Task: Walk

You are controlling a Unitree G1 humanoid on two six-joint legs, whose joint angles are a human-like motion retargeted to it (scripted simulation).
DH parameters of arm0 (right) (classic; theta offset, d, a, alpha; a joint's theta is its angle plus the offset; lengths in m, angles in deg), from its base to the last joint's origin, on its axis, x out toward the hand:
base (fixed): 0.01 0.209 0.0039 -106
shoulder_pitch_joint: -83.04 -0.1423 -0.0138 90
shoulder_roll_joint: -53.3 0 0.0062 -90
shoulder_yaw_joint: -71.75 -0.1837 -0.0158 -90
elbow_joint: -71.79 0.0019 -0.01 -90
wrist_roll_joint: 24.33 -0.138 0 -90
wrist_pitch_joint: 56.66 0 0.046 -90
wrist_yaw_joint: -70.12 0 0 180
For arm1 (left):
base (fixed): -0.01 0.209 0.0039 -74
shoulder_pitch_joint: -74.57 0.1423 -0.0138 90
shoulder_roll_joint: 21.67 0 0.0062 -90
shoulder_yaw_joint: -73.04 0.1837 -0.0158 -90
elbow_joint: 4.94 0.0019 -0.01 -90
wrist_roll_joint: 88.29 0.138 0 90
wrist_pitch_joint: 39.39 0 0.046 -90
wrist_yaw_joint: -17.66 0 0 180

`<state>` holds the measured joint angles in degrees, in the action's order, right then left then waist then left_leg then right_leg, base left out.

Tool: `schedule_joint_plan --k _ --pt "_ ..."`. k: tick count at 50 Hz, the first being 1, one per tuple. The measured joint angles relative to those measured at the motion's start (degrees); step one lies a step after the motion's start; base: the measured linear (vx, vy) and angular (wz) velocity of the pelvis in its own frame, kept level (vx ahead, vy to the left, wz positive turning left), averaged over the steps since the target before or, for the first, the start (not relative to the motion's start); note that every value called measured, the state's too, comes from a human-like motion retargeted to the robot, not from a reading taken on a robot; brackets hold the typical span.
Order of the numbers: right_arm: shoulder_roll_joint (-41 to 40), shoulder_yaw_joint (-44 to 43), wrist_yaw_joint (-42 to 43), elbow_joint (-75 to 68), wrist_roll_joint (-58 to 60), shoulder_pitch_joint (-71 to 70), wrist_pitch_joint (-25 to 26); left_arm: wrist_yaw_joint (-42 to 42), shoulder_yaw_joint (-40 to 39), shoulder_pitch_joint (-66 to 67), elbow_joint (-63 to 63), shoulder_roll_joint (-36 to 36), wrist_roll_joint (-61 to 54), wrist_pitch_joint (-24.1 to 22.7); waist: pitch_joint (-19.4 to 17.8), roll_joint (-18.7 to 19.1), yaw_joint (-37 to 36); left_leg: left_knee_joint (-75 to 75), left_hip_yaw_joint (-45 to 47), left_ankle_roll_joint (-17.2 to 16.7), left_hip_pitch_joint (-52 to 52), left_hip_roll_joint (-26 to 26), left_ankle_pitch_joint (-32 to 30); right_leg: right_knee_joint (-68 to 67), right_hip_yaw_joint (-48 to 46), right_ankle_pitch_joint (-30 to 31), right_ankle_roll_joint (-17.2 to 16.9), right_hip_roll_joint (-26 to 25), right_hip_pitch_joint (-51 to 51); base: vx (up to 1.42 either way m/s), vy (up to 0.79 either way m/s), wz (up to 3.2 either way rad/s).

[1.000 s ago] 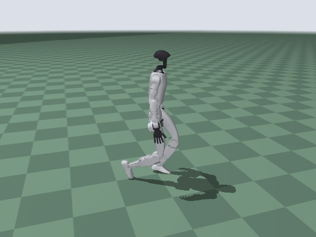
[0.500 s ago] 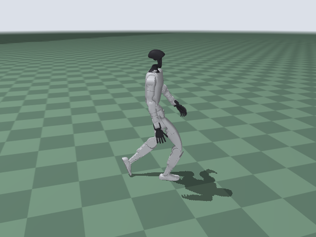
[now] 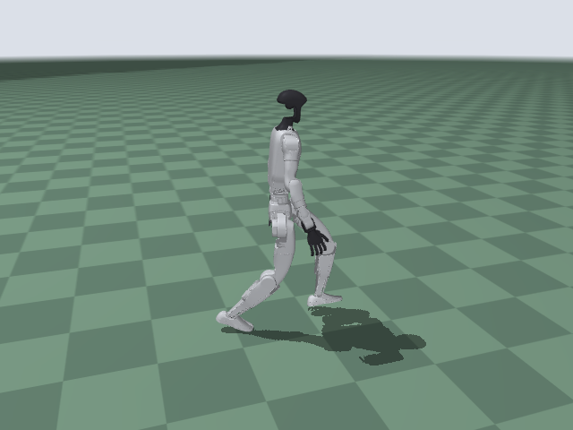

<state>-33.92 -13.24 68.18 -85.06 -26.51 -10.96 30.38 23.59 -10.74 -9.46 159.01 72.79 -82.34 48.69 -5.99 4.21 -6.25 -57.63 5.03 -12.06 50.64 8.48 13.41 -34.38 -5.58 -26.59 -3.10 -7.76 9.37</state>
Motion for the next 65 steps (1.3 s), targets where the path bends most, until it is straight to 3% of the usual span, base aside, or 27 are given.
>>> schedule_joint_plan --k 2,3,5,7,9,13,16,21,24,30,33,35,37,40,43,45,48,55,57,61,65 --pt "-0.4 0.0 -0.6 -0.7 -0.8 -0.1 0.4 0.7 0.3 0.1 0.5 0.1 -1.0 0.4 1.6 -1.8 0.6 -2.8 1.6 2.6 -0.6 -2.2 -0.1 -8.8 -0.5 4.2 -1.8 3.2 -2.0 0.84 0.17 0.54" --pt "-0.6 0.2 -1.7 -1.5 -1.6 -0.8 0.8 1.6 0.6 -0.4 0.9 -0.3 -1.9 0.8 2.4 -4.8 1.2 -2.1 4.6 4.5 -2.1 -4.9 -0.2 -16.1 -0.3 7.2 -3.4 7.3 -5.0 0.82 0.15 0.74" --pt "-1.7 1.1 -3.5 -2.2 -2.4 -1.4 1.4 2.2 1.4 -0.9 0.7 -0.5 -2.7 1.3 3.9 -9.2 3.3 -1.1 8.1 7.7 -4.5 -9.8 1.2 -30.1 0.1 17.1 -5.4 14.0 -11.8 0.81 0.12 0.93" --pt "-2.6 2.6 -5.2 -2.3 -2.3 -2.8 1.9 2.2 2.3 -2.4 -0.1 -1.1 -2.5 1.5 4.1 -11.8 5.6 2.5 9.4 9.2 -9.0 -14.1 2.7 -41.3 0.4 23.0 -4.2 19.6 -18.6 0.84 0.09 0.88" --pt "-3.2 4.0 -6.2 -2.1 -1.7 -4.4 2.2 1.6 3.1 -4.6 -1.1 -1.8 -1.8 1.6 3.0 -12.8 7.8 8.0 9.1 8.8 -15.9 -17.6 3.6 -48.4 0.2 21.2 -1.1 24.1 -24.0 0.85 0.07 0.72" --pt "-4.5 5.9 -5.9 -1.0 -0.4 -5.8 2.2 -1.4 4.3 -9.6 -2.9 -2.7 -0.6 1.3 -1.7 -14.1 12.8 26.4 5.2 5.6 -37.0 -23.8 1.5 -49.7 -1.4 9.7 2.1 30.6 -29.0 0.87 0.02 0.75" --pt "-5.5 6.4 -4.5 0.1 0.9 -5.3 2.3 -3.7 5.1 -13.5 -4.5 -3.1 0.1 0.4 -6.4 -16.4 16.2 45.4 0.0 3.5 -57.8 -27.9 -2.8 -42.6 -2.4 3.8 0.0 33.9 -29.2 0.84 -0.03 0.83" --pt "-7.1 4.9 -2.2 0.3 4.0 -3.2 3.3 -6.5 6.3 -18.7 -9.1 -4.7 0.7 -1.5 -11.7 -20.6 20.0 60.3 -9.6 1.1 -82.1 -30.4 -5.5 -27.5 -0.7 -1.9 -8.2 35.3 -31.9 0.72 -0.05 0.99" --pt "-7.5 3.1 -1.2 -0.9 5.4 -2.7 4.2 -6.9 5.9 -21.2 -12.1 -6.0 0.8 -2.4 -14.7 -22.4 20.9 60.8 -13.3 -0.2 -90.6 -30.2 -7.9 -19.3 1.2 -4.5 -11.6 34.9 -31.6 0.65 -0.08 0.91" --pt "-6.9 0.7 0.5 -5.7 8.7 0.5 5.3 -7.2 4.2 -19.5 -13.9 -4.8 -0.8 -2.7 -17.5 -23.0 19.1 54.4 -18.6 -2.9 -100.3 -29.6 -16.8 -20.4 5.7 -0.3 -11.9 31.7 -23.9 0.74 -0.09 0.30" --pt "-5.7 0.5 0.5 -7.9 10.4 1.8 5.4 -7.0 3.8 -15.7 -11.4 -3.1 -0.9 -1.7 -19.7 -21.3 17.6 38.2 -13.5 -2.9 -98.2 -29.6 -25.6 -20.6 4.9 1.5 -9.8 29.1 -15.2 0.77 0.03 0.18" --pt "-5.0 0.5 -0.2 -8.7 10.6 2.2 5.7 -6.1 4.0 -13.0 -9.4 -2.5 -0.5 -0.7 -20.8 -17.6 17.4 21.8 -7.0 -2.9 -91.2 -25.0 -26.8 -18.4 1.7 1.9 -6.6 24.8 -9.8 0.71 -0.08 0.79" --pt "-4.4 0.8 -1.3 -9.3 9.0 1.8 6.0 -4.7 4.5 -10.6 -7.7 -2.4 0.1 0.5 -19.6 -9.8 17.5 3.7 -2.1 -2.9 -79.3 -13.5 -21.5 -13.0 -2.7 3.7 -2.3 15.2 -8.0 0.69 -0.25 1.05" --pt "-3.6 2.2 -3.3 -9.4 3.3 0.0 5.5 -2.1 5.0 -8.1 -5.6 -3.0 1.1 1.7 -14.5 1.6 14.4 -17.7 -1.7 -0.8 -58.7 5.6 -6.8 -3.7 -5.1 7.7 2.5 0.1 -11.5 0.69 -0.33 0.12" --pt "-2.5 3.1 -3.6 -7.0 -1.3 -2.2 4.1 -0.8 4.3 -6.9 -4.4 -3.6 0.9 1.8 -8.4 3.6 9.1 -25.9 -1.2 6.1 -40.0 11.1 4.7 -1.5 -3.9 7.5 3.6 -2.7 -16.8 0.64 -0.13 -0.33" --pt "-1.8 3.3 -3.2 -4.6 -3.2 -3.4 3.2 -0.8 3.5 -5.9 -4.4 -4.1 0.6 1.5 -5.6 3.0 6.2 -25.5 -0.3 8.1 -30.8 10.6 8.9 -1.3 -3.0 6.3 3.7 -2.3 -18.3 0.61 -0.04 -0.20" --pt "-0.6 3.1 -1.9 -1.0 -5.3 -5.0 2.2 -1.3 2.2 -4.5 -4.8 -4.3 0.0 0.7 -4.0 1.6 3.3 -17.7 1.2 8.1 -22.7 7.9 11.1 -0.6 -1.9 3.9 3.2 -0.8 -17.3 0.59 0.01 0.04" --pt "1.9 2.4 -0.3 3.5 -6.9 -9.0 1.0 -2.4 1.3 -3.4 -3.8 -3.2 0.7 0.0 -2.8 -1.6 2.0 14.4 2.8 4.1 -19.6 -2.1 4.4 1.2 -1.6 -1.0 1.3 3.9 -10.4 0.56 0.07 0.30" --pt "1.9 2.4 -0.2 4.0 -6.9 -9.4 0.9 -2.5 1.5 -3.0 -3.7 -2.7 1.0 0.2 -2.4 -2.1 2.2 15.9 2.5 4.3 -19.5 -3.8 3.5 -2.7 -1.2 -3.2 0.9 4.8 -10.1 0.53 0.11 0.31" --pt "1.1 3.0 -0.2 3.5 -6.7 -9.0 1.1 -2.6 2.1 -3.0 -3.5 -1.9 1.3 0.7 -1.7 -5.6 3.5 13.8 3.5 8.0 -21.3 -9.2 2.6 -15.4 0.7 -4.8 -1.2 9.3 -11.1 0.51 0.10 0.41" --pt "-0.5 4.0 -2.4 0.1 -6.4 -9.4 1.9 -2.3 3.4 -5.5 -3.9 -2.8 0.7 1.2 -1.1 -11.9 4.7 15.8 6.1 12.5 -25.3 -16.7 4.3 -34.7 1.3 2.5 -4.0 19.4 -17.4 0.48 0.07 0.38"
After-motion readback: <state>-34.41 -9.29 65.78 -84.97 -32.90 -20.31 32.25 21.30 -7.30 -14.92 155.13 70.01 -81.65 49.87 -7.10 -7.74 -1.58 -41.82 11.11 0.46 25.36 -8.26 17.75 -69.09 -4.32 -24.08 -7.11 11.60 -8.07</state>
